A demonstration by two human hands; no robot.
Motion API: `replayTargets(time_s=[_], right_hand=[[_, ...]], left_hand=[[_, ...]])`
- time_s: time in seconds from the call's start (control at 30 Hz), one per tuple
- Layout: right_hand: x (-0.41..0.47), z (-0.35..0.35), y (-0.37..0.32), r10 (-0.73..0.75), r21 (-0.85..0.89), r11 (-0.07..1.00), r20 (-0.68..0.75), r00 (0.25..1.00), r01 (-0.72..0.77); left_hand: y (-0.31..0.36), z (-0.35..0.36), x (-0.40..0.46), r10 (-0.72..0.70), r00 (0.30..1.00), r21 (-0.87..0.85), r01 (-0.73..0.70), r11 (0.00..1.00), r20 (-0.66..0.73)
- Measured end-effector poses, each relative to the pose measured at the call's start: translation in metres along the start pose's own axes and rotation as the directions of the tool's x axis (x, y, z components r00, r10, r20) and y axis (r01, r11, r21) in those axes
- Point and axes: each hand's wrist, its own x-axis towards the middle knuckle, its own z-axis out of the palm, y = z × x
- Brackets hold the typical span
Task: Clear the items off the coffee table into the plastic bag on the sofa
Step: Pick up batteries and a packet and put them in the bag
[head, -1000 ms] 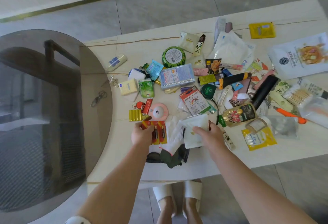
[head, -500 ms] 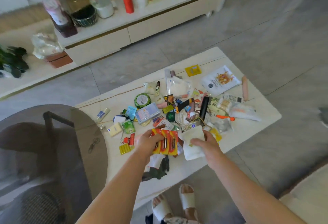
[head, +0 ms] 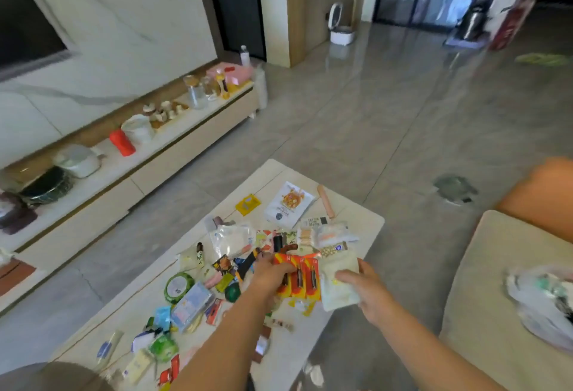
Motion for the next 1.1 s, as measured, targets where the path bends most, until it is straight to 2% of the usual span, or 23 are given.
replayTargets(time_s=[0.27, 0.43, 0.57, 0.67, 0.87, 0.97, 1.1], right_hand=[[0.016, -0.114, -0.054, -0.047, 0.172, 0.983, -0.127, 0.991, 0.069], [0.027, -0.18, -0.072, -0.05, 0.23, 0.967, -0.243, 0.969, 0.108], [0.031, -0.225, -0.079, -0.032, 0.305, 0.941, -0.348, 0.937, 0.146], [0.033, -0.258, -0.082, -0.014, 0.366, 0.912, -0.419, 0.908, 0.183], [0.038, -0.311, -0.089, 0.058, 0.397, 0.886, -0.605, 0.794, 0.238], [0.036, -0.337, -0.09, 0.12, 0.391, 0.886, -0.712, 0.692, 0.249], [0.031, -0.362, -0.09, 0.185, 0.442, 0.824, -0.801, 0.569, 0.355]], left_hand=[[0.051, 0.138, 0.008, 0.06, 0.981, 0.035, -0.068, 0.997, 0.187], [0.067, 0.213, 0.021, 0.063, 0.926, 0.116, -0.114, 0.987, 0.372], [0.076, 0.265, 0.028, 0.016, 0.902, 0.204, -0.115, 0.972, 0.432], [0.082, 0.304, 0.03, 0.014, 0.854, 0.226, -0.153, 0.962, 0.52], [0.096, 0.374, 0.049, -0.044, 0.756, 0.371, -0.269, 0.889, 0.654], [0.105, 0.414, 0.058, -0.135, 0.723, 0.462, -0.275, 0.843, 0.677], [0.115, 0.471, 0.076, -0.2, 0.666, 0.517, -0.319, 0.794, 0.719]])
